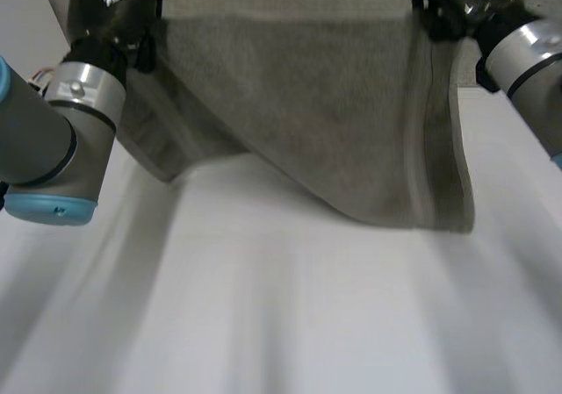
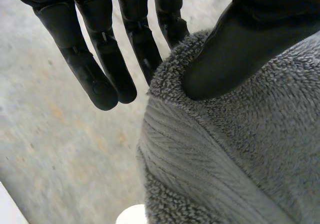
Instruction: Fold the towel.
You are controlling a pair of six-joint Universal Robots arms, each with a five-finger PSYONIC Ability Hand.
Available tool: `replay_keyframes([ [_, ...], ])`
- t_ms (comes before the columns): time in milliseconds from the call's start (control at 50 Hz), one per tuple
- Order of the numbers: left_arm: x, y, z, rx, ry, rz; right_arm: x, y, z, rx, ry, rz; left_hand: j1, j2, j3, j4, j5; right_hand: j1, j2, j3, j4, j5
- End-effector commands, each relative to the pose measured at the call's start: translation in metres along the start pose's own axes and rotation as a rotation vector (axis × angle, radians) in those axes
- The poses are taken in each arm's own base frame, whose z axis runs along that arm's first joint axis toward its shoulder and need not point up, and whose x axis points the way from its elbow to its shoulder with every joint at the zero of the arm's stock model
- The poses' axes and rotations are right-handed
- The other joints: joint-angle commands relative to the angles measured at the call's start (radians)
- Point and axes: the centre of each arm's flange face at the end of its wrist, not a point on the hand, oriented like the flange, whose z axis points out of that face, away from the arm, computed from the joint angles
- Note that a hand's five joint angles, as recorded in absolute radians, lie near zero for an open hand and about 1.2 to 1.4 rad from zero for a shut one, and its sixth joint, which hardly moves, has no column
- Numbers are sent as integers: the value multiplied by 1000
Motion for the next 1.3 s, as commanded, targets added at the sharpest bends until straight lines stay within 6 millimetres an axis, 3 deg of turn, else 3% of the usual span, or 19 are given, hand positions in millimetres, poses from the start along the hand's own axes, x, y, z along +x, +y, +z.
replay_keyframes([
  [20, 7, 10, -27, -62, 38, -74, -19, 3, -26, -114, -98, 104, -192, -193, -199, -192, -367, 51, 71, 54, 54, 47],
  [60, 14, 35, -52, -156, 65, -71, -28, 22, -47, -260, -142, 95, -192, -193, -199, -192, -367, 51, 71, 54, 54, 47],
  [80, 14, 35, -52, -156, 65, -71, -29, 22, -47, -261, -142, 95, -192, -193, -199, -192, -367, 51, 71, 54, 54, 47],
  [120, 23, 57, -79, -251, 124, -60, -39, 44, -74, -426, -178, 44, -195, -196, -202, -195, -370, 51, 71, 54, 54, 47],
  [180, 28, 66, -94, -293, 161, -47, -42, 56, -89, -513, -201, 4, -198, -199, -205, -198, -373, 51, 71, 54, 54, 47],
  [220, 29, 82, -122, -371, 215, 7, -46, 77, -121, -682, -253, -74, -213, -213, -219, -213, -388, 51, 71, 54, 54, 47],
  [240, 29, 82, -123, -372, 215, 8, -46, 77, -122, -683, -253, -75, -213, -214, -220, -213, -388, 51, 71, 54, 54, 47],
  [280, 30, 97, -147, -441, 270, 71, -45, 93, -148, -803, -292, -102, -265, -266, -272, -265, -441, 51, 71, 54, 54, 47],
  [380, 35, 107, -167, -488, 339, 137, -42, 106, -161, -845, -278, -101, -362, -363, -369, -362, -537, 51, 71, 54, 54, 47],
  [560, 33, 101, -165, -472, 332, 159, -42, 108, -162, -834, -270, -101, -498, -498, -504, -497, -673, 51, 71, 54, 54, 47],
  [620, 32, 91, -164, -448, 331, 161, -43, 107, -160, -821, -261, -94, -683, -683, -689, -682, -858, 51, 71, 54, 54, 47],
  [640, 33, 86, -165, -442, 336, 160, -44, 107, -160, -816, -256, -87, -834, -834, -840, -833, -1009, 51, 71, 54, 54, 47],
  [660, 33, 86, -165, -442, 336, 160, -43, 106, -160, -814, -251, -80, -835, -836, -842, -835, -1010, -139, -120, -136, -137, -143],
  [680, 32, 84, -166, -444, 338, 161, -43, 106, -160, -814, -251, -80, -986, -987, -993, -986, -1162, -141, -122, -138, -139, -145],
  [700, 33, 80, -167, -446, 344, 160, -43, 107, -160, -817, -247, -73, -1136, -1137, -1143, -1136, -1311, -319, -299, -316, -316, -323],
  [740, 33, 77, -168, -446, 351, 158, -43, 108, -161, -820, -244, -70, -1193, -1194, -1200, -1193, -1368, -448, -429, -445, -446, -452],
  [1040, 22, 71, -164, -479, 332, 153, -47, 105, -176, -824, -233, -69, -1205, -1206, -1212, -1205, -1380, -828, -809, -825, -826, -832],
  [1140, 1, 80, -150, -489, 270, 159, -51, 109, -190, -823, -216, -70, -1205, -1206, -1212, -1205, -1380, -861, -841, -857, -858, -865],
  [1300, -5, 93, -135, -547, 301, 74, -51, 124, -202, -812, -188, -79, -1196, -1197, -1203, -1196, -1372, -931, -912, -928, -929, -935],
])
